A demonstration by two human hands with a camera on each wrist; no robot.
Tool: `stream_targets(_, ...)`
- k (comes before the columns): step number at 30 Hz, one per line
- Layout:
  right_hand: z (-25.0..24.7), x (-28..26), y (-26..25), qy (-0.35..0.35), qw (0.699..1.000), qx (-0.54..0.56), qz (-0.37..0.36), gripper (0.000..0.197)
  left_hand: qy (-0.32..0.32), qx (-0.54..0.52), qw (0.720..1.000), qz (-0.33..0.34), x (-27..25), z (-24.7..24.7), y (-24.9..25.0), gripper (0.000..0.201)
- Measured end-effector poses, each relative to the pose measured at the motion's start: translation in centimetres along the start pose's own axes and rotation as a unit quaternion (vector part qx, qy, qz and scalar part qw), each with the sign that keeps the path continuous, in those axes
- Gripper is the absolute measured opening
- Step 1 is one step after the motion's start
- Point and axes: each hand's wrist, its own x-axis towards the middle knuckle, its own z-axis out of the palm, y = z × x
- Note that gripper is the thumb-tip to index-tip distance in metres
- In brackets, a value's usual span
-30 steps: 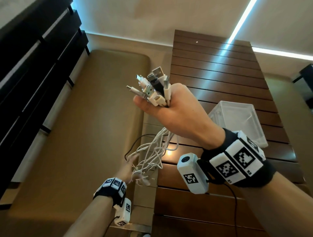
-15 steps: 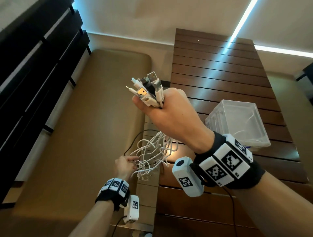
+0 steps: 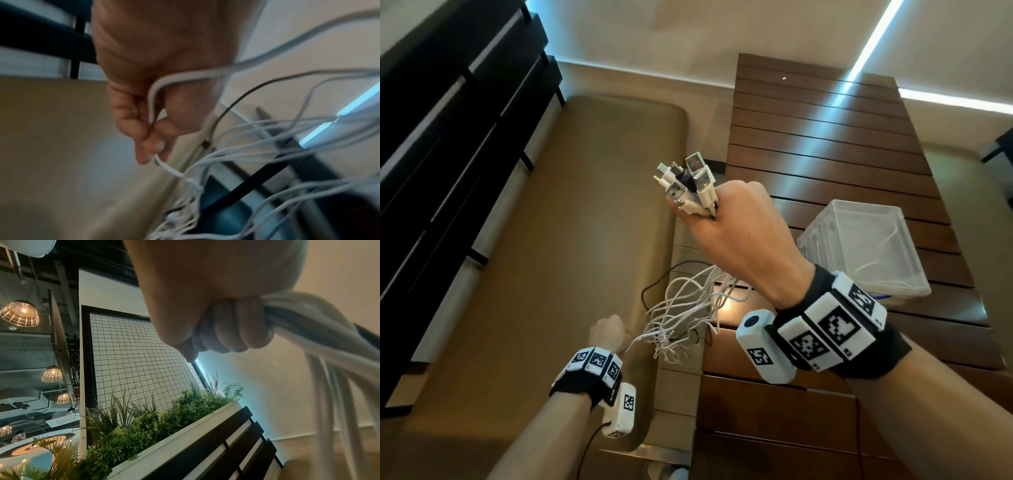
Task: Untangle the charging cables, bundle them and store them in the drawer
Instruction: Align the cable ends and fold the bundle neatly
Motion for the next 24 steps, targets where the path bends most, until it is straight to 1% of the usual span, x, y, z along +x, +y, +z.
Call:
stream_targets(2, -0.1, -0.2, 0.1, -0.010, 1.000, 0.009, -0.001, 0.057, 0.019, 0.034, 0.999, -0.009, 0.7, -0.1, -1.6, 0.020)
stream_targets(5, 0.3, -0.8, 0.2, -0.032, 0.999, -0.008, -0.007, 0.060, 0.034, 0.154, 0.987, 0.020, 1.7, -0.7, -2.3, 0.021)
stream_targets(6, 0.5, -0.8, 0.2, -0.038, 0.999, -0.016, -0.005, 0.061, 0.039, 0.158, 0.986, 0.020, 2.0, -1.1, -1.9, 0.020)
stream_targets(8, 0.6, -0.7, 0.3, -0.045, 0.998, -0.034, 0.002, 0.062, 0.056, 0.130, 0.990, 0.008, 3.1, -2.0, -1.5, 0.020)
stream_targets(11, 0.3, -0.6, 0.6, -0.050, 0.998, -0.047, 0.008, 0.060, 0.040, 0.120, 0.991, -0.040, 4.7, -4.1, -1.9, 0.020)
stream_targets(12, 0.2, -0.6, 0.7, -0.051, 0.998, -0.044, 0.009, 0.059, 0.024, 0.086, 0.994, -0.057, 4.9, -4.8, -1.9, 0.020)
stream_targets(14, 0.2, -0.7, 0.8, -0.058, 0.997, -0.051, 0.014, 0.058, -0.010, -0.007, 0.997, -0.072, 5.4, -5.7, -2.0, 0.036)
stream_targets(15, 0.2, -0.8, 0.7, -0.062, 0.996, -0.057, 0.018, 0.058, -0.018, -0.046, 0.996, -0.078, 5.5, -6.1, -2.3, 0.042)
stream_targets(16, 0.3, -0.8, 0.6, -0.067, 0.996, -0.062, 0.022, 0.058, -0.012, -0.090, 0.992, -0.092, 5.4, -6.4, -2.4, 0.044)
stream_targets(18, 0.3, -0.8, 0.5, -0.073, 0.995, -0.067, 0.029, 0.058, 0.007, -0.155, 0.980, -0.123, 5.6, -6.7, -2.7, 0.041)
stream_targets(20, 0.3, -0.8, 0.4, -0.076, 0.994, -0.068, 0.033, 0.058, 0.023, -0.178, 0.971, -0.157, 5.2, -6.7, -2.3, 0.035)
stream_targets(21, 0.2, -0.7, 0.4, -0.077, 0.994, -0.066, 0.030, 0.058, 0.024, -0.158, 0.977, -0.145, 5.0, -6.7, -1.8, 0.034)
stream_targets(22, 0.2, -0.7, 0.4, -0.078, 0.995, -0.063, 0.026, 0.059, 0.015, -0.114, 0.987, -0.111, 5.0, -6.6, -1.1, 0.035)
stream_targets(24, 0.3, -0.6, 0.3, -0.083, 0.995, -0.053, 0.013, 0.059, -0.009, -0.002, 1.000, -0.012, 4.6, -6.5, 0.3, 0.035)
